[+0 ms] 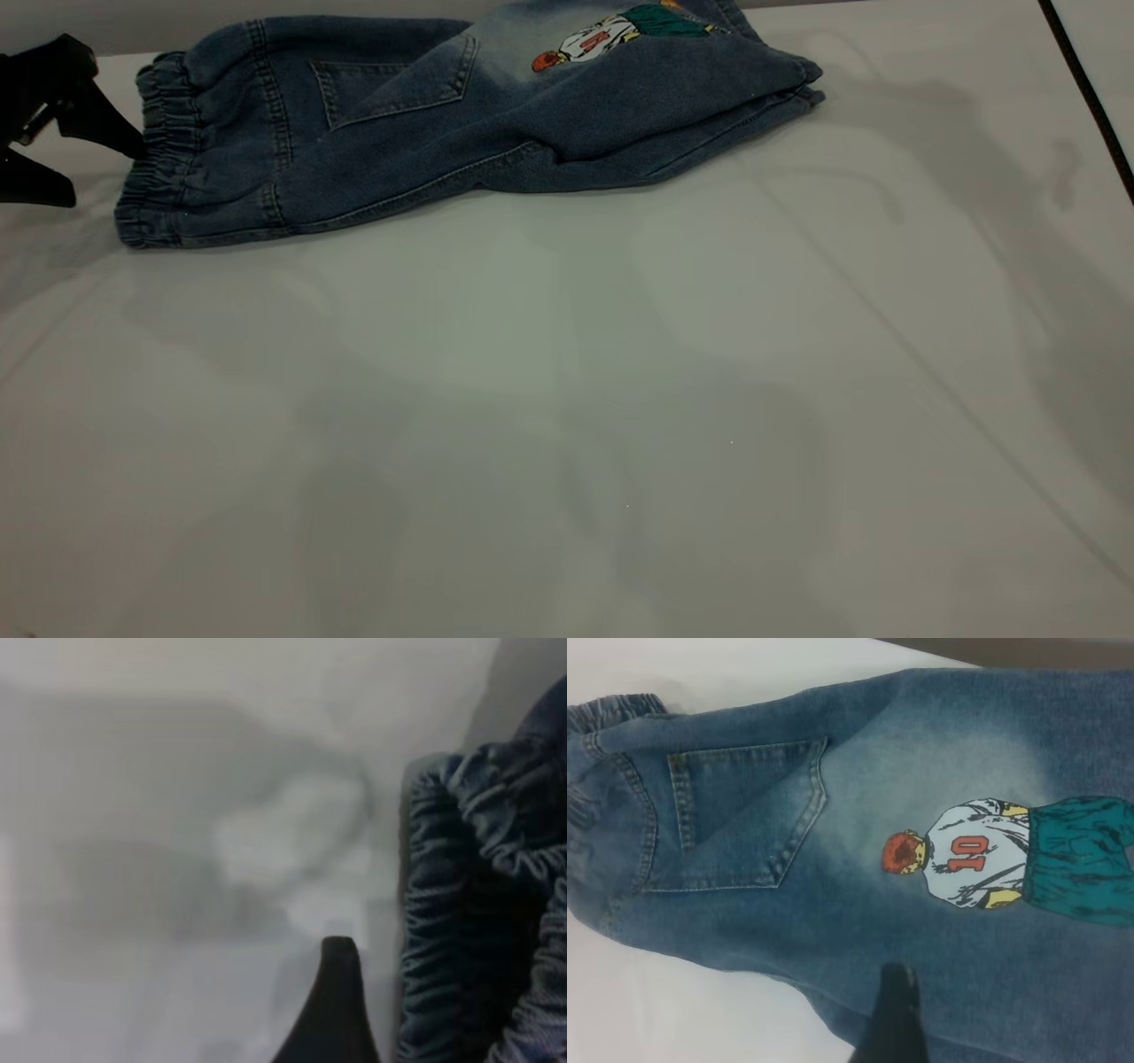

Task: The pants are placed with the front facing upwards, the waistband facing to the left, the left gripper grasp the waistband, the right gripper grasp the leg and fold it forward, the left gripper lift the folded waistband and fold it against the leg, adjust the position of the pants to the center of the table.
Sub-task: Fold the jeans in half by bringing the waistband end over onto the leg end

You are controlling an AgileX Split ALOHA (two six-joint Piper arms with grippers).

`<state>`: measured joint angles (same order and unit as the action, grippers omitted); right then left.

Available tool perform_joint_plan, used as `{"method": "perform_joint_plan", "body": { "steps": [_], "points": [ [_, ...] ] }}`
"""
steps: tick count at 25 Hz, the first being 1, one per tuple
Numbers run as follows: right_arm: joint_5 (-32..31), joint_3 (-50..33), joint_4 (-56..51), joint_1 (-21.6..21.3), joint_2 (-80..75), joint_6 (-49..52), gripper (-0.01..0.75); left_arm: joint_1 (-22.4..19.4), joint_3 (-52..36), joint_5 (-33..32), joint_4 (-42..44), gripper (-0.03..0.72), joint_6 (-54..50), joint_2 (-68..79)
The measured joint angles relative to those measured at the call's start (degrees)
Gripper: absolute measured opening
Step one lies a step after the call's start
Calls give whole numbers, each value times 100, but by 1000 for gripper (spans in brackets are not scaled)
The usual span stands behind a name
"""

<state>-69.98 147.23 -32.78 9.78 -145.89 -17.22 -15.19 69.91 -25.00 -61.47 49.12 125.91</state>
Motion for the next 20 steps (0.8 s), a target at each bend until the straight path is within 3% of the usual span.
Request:
{"method": "perform_joint_plan", "body": {
  "steps": [10,20],
  "points": [
    [0,0,0,0,0,0,551,190,14,132,-109,581,47,270],
    [0,0,-11,0,0,-7,551,340,53,204,-885,580,604,387]
  ]
}}
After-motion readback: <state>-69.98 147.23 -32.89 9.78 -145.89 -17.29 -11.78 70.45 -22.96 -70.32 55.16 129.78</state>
